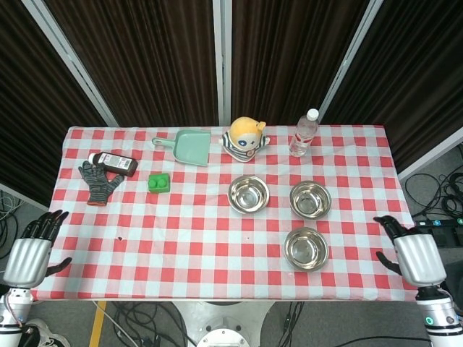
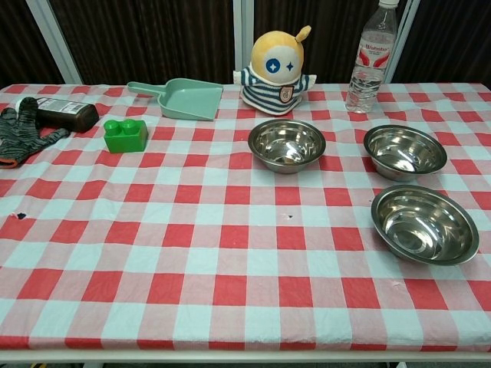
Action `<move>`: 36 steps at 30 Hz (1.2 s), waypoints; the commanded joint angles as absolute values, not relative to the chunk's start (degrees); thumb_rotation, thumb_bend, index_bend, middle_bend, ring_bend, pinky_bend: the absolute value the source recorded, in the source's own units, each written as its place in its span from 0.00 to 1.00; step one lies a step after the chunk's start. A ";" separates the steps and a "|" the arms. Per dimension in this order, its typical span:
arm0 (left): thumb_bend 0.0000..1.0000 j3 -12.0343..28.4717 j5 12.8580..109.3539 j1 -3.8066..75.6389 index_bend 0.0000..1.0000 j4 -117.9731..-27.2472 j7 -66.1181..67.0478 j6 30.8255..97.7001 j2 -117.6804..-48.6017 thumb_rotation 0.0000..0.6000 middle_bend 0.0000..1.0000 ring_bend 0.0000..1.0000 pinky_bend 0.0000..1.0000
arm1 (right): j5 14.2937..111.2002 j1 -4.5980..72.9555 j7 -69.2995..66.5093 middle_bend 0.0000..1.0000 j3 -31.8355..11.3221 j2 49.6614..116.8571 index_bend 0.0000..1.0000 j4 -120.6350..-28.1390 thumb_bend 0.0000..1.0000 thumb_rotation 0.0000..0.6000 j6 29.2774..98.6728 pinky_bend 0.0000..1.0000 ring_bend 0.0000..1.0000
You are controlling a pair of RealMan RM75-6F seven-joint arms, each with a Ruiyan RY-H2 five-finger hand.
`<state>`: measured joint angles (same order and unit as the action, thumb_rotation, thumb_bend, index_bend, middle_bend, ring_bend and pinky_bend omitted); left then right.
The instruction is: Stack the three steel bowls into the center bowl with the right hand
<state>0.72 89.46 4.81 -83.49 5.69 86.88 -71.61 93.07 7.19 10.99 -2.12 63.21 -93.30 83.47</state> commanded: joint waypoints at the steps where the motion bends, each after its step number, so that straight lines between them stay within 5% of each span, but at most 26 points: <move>1: 0.01 0.52 89.73 4.79 0.14 -83.52 5.95 86.93 -71.54 1.00 0.20 0.13 0.22 | 95.21 8.93 13.95 0.33 0.15 63.24 0.30 -94.45 0.13 1.00 79.47 0.68 0.69; 6: 0.01 0.70 89.61 4.73 0.14 -84.07 5.81 87.20 -71.02 1.00 0.20 0.13 0.22 | 96.02 11.13 15.72 0.32 2.32 63.51 0.31 -96.32 0.41 1.00 73.42 0.68 0.69; 12: 0.01 0.63 89.70 4.50 0.14 -84.23 5.43 87.61 -70.68 1.00 0.20 0.13 0.22 | 95.07 13.64 18.79 0.33 2.86 64.02 0.31 -98.05 0.45 1.00 67.94 0.68 0.69; 20: 0.01 0.66 89.53 4.50 0.14 -83.50 4.36 87.49 -70.91 1.00 0.20 0.13 0.22 | 93.30 15.18 22.08 0.32 3.40 64.30 0.28 -100.24 0.39 1.00 64.29 0.68 0.69; 27: 0.01 0.82 89.35 4.47 0.14 -82.75 3.16 87.60 -71.10 1.00 0.20 0.13 0.22 | 91.45 16.14 25.30 0.31 3.44 65.67 0.26 -99.69 0.12 1.00 62.17 0.68 0.69; 36: 0.01 1.13 89.07 4.40 0.14 -81.71 2.20 87.90 -71.35 1.00 0.20 0.13 0.22 | 90.16 17.34 27.93 0.31 3.45 68.76 0.26 -98.28 0.11 1.00 60.57 0.68 0.69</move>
